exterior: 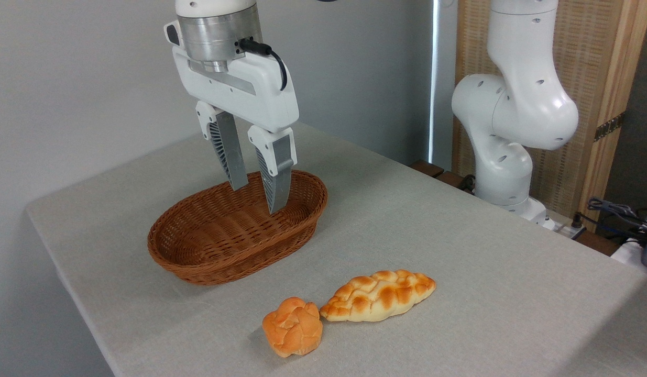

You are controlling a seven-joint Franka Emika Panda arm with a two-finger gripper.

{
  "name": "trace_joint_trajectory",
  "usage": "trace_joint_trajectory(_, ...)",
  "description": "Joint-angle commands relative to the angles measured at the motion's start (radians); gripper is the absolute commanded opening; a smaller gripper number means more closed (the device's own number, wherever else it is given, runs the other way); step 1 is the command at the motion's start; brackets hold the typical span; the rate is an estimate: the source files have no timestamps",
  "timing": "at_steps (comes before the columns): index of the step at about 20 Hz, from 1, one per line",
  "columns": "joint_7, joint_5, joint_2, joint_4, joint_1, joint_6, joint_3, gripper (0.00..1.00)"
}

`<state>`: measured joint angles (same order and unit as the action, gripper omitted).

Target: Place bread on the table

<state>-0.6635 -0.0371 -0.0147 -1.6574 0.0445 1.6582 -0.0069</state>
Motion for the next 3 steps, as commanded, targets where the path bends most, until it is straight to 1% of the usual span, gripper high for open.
trace_joint_trajectory(1, -0.010, 0.006, 0.001, 0.019, 0.009, -0.026, 0.013, 1.00)
trace_joint_trajectory(3, -0.007, 0.008, 0.001, 0.019, 0.009, -0.026, 0.013, 1.00)
